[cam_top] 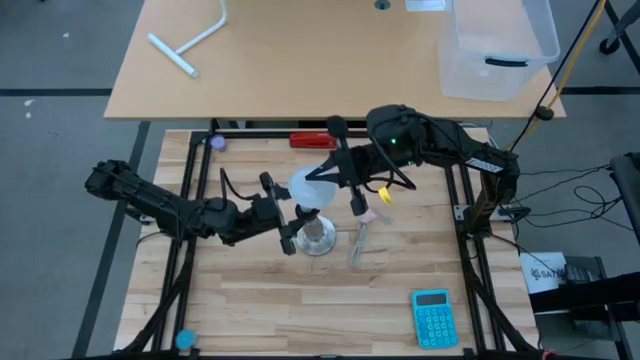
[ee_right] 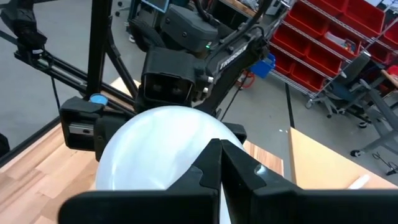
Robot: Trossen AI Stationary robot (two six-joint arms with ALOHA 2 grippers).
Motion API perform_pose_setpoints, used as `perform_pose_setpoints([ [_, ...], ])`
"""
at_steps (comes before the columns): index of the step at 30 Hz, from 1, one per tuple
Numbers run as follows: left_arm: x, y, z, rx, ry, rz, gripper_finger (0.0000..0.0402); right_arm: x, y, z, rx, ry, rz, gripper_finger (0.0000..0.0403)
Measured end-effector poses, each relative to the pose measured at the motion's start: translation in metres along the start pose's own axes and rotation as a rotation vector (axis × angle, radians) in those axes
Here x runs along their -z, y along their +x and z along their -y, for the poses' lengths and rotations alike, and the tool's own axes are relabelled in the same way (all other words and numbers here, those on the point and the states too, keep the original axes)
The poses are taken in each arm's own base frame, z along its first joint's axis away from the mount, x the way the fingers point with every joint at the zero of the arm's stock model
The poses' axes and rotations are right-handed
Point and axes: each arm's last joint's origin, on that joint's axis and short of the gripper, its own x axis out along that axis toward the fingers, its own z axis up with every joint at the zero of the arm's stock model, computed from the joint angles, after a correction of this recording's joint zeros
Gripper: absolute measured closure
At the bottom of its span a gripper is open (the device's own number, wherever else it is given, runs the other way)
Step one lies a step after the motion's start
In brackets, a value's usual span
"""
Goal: Screw lightbulb
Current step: Insert the white lightbulb into the silver lamp
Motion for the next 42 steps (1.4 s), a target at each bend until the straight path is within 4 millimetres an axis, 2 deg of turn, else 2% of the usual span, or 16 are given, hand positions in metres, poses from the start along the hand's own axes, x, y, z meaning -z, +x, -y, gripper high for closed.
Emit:
perform_pose_setpoints([
  [29, 0.0041, 0.0017, -0.0034, -0.052, 0.028, -0.046, 0.0163, -0.0008, 0.0005, 0.0004, 0.003, -0.023, 0.01, 0.0403],
  [42, -0.0041, -0.0049, 0.0044, -0.036, 0.082, 0.006, 0.0163, -0.0011, 0.0005, -0.0001, -0.003, -0.021, 0.014, 0.0403],
])
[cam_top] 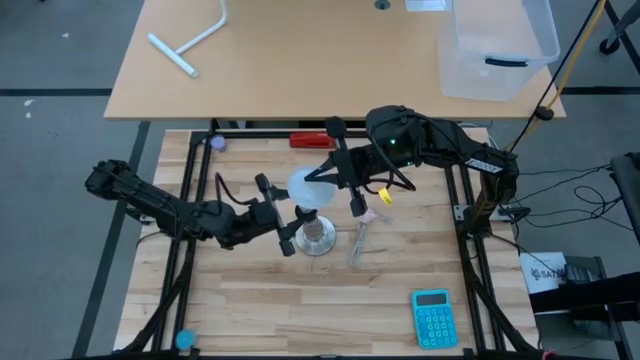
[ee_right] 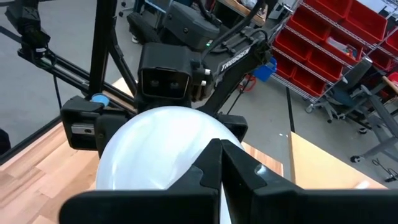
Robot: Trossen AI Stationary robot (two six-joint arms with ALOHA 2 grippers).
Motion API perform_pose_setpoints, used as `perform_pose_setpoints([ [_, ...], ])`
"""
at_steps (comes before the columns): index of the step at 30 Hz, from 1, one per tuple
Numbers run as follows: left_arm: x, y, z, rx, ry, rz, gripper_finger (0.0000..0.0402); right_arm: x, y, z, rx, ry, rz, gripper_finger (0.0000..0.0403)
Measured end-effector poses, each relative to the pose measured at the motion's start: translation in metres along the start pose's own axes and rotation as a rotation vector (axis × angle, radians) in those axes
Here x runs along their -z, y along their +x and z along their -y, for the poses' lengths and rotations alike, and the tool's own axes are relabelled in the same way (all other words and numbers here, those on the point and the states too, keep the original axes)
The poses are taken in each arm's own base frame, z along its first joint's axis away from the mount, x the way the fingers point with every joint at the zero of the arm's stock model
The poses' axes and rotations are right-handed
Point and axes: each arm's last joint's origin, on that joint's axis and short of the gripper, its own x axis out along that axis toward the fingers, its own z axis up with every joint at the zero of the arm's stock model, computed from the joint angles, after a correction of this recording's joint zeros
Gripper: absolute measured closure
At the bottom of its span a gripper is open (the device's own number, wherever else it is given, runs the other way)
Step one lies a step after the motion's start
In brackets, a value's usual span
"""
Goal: Screw lightbulb
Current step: Insert the white lightbulb into the silver lamp
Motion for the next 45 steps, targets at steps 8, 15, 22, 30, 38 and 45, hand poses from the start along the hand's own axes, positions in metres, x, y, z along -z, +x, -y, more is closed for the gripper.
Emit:
perform_pose_setpoints([
  [8, -0.005, 0.0, -0.003, -0.04, -0.022, 0.038, 0.0163, 0.0, 0.0, 0.0, 0.001, 0.001, -0.005, 0.0403],
  [15, -0.007, 0.001, -0.005, -0.052, -0.037, 0.054, 0.0163, 0.001, 0.0, 0.0, 0.004, 0.001, -0.007, 0.0403],
  [22, -0.004, 0.003, -0.007, -0.055, -0.023, 0.039, 0.0185, 0.001, 0.0, 0.0, 0.004, -0.001, -0.008, 0.0403],
  [30, -0.002, 0.003, -0.005, -0.022, -0.004, 0.03, 0.0209, 0.001, 0.0, 0.0, -0.005, -0.012, -0.006, 0.0403],
  [38, 0.007, 0.012, -0.004, -0.031, -0.009, 0.006, 0.0211, 0.001, 0.0, -0.001, -0.005, -0.012, -0.01, 0.0403],
  [45, 0.008, 0.013, -0.002, -0.026, -0.016, 0.01, 0.0212, -0.001, 0.0, -0.004, -0.007, -0.017, -0.006, 0.0403],
])
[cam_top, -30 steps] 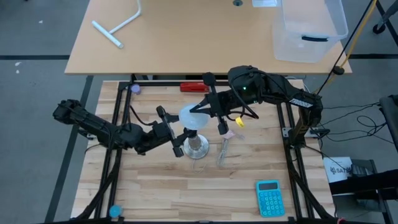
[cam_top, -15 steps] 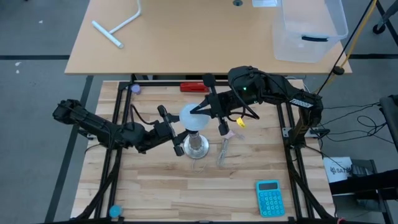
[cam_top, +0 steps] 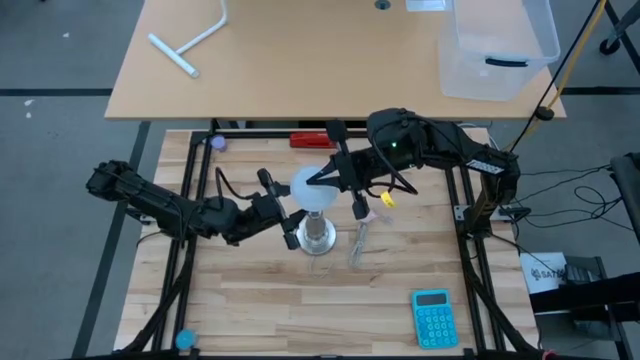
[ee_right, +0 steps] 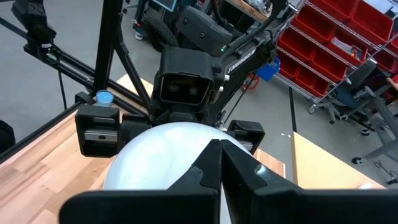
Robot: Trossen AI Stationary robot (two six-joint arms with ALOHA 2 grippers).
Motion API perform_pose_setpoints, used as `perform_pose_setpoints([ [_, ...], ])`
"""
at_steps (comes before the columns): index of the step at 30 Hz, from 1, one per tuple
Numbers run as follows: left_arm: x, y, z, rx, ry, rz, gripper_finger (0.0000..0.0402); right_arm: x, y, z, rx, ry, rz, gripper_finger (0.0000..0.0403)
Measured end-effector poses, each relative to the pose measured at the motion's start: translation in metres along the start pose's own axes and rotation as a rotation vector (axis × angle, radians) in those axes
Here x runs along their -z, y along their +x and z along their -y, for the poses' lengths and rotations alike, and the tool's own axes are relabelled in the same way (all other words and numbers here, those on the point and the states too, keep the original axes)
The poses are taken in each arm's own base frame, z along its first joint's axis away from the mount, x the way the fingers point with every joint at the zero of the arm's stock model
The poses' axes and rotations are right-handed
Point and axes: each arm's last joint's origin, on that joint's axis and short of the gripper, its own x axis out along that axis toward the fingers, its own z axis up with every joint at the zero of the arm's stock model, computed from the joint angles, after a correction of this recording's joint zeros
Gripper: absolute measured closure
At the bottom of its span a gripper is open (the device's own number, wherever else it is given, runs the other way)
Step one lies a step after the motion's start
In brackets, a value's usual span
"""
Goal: Screw lightbulb
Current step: Insert the white lightbulb into the silver lamp
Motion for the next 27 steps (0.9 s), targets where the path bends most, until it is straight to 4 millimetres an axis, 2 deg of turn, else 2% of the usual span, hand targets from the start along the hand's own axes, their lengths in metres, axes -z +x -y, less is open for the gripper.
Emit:
perform_pose_setpoints([
  [10, -0.0023, -0.0024, 0.001, -0.005, -0.008, 0.009, 0.0211, -0.0014, 0.0003, -0.0021, 0.0, 0.004, 0.002, 0.0403],
  [27, -0.0009, -0.0054, -0.0004, -0.109, -0.021, -0.043, 0.0212, 0.0002, 0.0001, -0.0006, 0.063, 0.056, -0.039, 0.0403],
])
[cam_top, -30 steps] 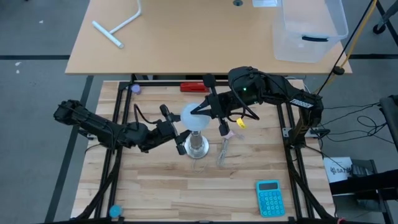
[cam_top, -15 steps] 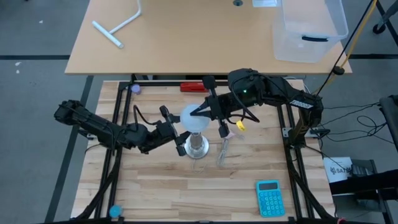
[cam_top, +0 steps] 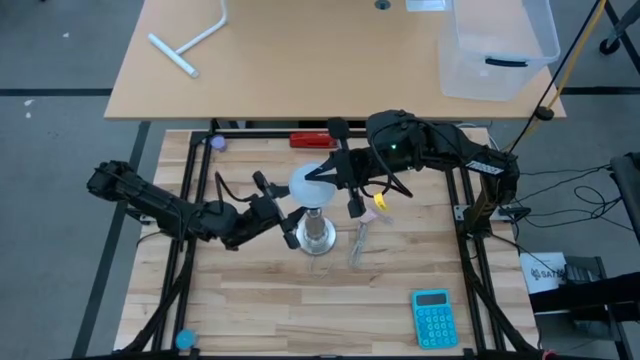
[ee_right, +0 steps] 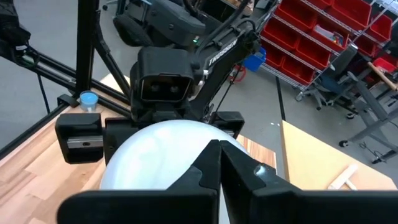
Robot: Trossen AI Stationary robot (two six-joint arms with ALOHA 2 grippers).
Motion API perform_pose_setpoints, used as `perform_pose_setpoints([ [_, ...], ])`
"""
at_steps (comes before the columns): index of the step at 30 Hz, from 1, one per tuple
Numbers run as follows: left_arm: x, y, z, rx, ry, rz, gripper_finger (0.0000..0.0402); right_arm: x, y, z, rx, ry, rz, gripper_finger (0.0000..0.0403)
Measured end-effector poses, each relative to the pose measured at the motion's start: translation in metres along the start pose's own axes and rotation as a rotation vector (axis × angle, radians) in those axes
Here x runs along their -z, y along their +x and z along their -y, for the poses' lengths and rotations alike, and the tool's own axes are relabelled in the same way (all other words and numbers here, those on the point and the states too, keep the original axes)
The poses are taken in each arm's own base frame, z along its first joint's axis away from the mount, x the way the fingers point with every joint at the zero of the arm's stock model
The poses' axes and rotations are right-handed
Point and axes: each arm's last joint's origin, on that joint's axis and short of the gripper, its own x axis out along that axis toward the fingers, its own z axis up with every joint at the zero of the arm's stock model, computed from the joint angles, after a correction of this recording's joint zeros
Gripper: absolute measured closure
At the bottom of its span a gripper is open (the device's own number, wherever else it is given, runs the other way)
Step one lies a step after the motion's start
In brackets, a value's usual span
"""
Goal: Screw lightbulb
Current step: Insert the white lightbulb into the silver lamp
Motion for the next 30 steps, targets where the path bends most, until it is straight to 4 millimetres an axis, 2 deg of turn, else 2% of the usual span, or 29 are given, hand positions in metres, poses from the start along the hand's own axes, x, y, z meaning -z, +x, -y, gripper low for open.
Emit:
perform_pose_setpoints([
  [12, -0.005, -0.011, 0.006, -0.038, 0.084, -0.014, 0.0211, 0.0, 0.0, 0.0, -0.001, 0.0, 0.001, 0.0403],
  [19, -0.014, -0.023, 0.007, -0.03, 0.066, 0.0, 0.0211, 0.0, 0.0, 0.0, -0.002, -0.005, 0.001, 0.0403],
  [22, -0.01, -0.022, 0.009, -0.046, 0.033, -0.017, 0.0211, 0.0, 0.0, 0.0, -0.003, -0.007, 0.001, 0.0403],
  [26, -0.001, -0.017, 0.012, -0.16, 0.029, -0.076, 0.0211, 0.0, 0.0, 0.0, -0.002, -0.007, 0.0, 0.0403],
  [30, 0.001, -0.016, 0.015, -0.148, -0.005, -0.068, 0.0211, 0.0, 0.0, 0.0, -0.003, -0.008, 0.002, 0.0403],
])
